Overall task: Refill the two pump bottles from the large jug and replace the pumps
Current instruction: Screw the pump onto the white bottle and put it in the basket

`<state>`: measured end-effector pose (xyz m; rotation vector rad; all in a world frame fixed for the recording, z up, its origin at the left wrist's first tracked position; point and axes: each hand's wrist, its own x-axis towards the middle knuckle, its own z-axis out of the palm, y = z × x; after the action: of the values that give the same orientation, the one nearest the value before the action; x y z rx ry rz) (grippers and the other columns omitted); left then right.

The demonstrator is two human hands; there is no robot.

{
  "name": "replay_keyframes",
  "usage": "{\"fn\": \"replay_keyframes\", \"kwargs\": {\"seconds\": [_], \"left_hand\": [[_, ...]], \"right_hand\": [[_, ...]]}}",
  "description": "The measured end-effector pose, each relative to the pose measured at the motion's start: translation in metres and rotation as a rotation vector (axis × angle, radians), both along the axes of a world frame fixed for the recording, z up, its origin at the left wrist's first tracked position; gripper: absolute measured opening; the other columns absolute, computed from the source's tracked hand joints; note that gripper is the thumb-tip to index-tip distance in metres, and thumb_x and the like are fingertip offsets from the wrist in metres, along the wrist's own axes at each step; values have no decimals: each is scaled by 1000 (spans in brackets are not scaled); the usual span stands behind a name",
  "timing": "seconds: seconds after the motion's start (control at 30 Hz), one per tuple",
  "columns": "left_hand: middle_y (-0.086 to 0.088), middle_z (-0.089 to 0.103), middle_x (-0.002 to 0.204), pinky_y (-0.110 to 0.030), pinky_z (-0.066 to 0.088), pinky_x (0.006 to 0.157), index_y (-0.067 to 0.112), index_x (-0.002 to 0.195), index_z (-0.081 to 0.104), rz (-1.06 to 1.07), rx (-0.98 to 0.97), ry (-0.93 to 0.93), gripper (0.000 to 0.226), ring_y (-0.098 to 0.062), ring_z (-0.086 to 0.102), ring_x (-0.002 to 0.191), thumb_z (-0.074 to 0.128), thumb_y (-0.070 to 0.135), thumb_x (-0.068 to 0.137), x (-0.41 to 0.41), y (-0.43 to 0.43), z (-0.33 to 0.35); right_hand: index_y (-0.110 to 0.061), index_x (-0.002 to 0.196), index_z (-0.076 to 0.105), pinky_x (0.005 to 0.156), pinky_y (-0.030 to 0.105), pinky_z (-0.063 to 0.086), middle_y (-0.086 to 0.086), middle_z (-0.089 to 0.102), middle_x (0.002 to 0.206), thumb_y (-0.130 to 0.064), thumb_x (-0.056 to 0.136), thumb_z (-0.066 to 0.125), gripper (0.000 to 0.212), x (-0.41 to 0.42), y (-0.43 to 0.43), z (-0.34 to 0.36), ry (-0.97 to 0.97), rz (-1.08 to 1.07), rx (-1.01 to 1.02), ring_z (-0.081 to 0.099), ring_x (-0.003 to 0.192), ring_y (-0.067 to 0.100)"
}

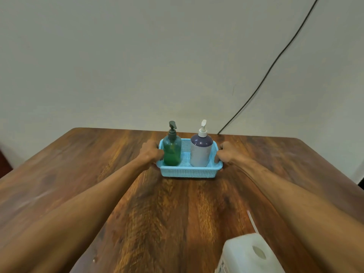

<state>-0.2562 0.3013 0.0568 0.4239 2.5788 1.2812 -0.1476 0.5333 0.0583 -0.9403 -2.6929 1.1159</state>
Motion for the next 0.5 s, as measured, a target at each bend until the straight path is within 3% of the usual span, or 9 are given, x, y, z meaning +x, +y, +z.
{"fn": "replay_keyframes", "kwargs": {"seconds": [0.1,0.17,0.27,0.4,0.5], "left_hand": [[-10,63,87,-38,62,60,3,94,60,7,-1,14,5,-24,69,73,60,0,90,-16,9,-6],[-11,64,88,-42,63,68,5,90,59,11,-2,23,4,-28,71,81,61,1,90,-24,14,-11],[-15,67,93,-47,62,75,3,90,61,24,-3,36,3,-30,70,86,62,0,87,-36,20,-19],[-14,67,96,-48,62,77,0,94,64,24,-3,46,7,-30,70,88,62,3,88,-46,25,-29],[-14,67,94,-49,62,76,0,95,65,34,-3,64,8,-30,70,86,62,4,88,-51,26,-36]], "right_hand": [[-3,104,62,75,43,62,14,69,105,0,78,72,28,-19,13,-12,12,-10,-3,69,87,26],[-4,105,62,80,46,61,13,69,105,-2,79,73,29,-27,20,-18,6,0,0,70,90,26],[-3,108,62,72,39,62,13,70,103,0,83,69,26,-34,23,-24,-1,7,0,71,84,26],[-2,111,54,48,30,55,15,68,93,2,91,61,22,-37,25,-30,-9,1,-46,67,53,22],[-2,115,53,44,27,51,14,67,94,1,93,60,23,-39,26,-33,-9,10,-29,63,45,18]]}}
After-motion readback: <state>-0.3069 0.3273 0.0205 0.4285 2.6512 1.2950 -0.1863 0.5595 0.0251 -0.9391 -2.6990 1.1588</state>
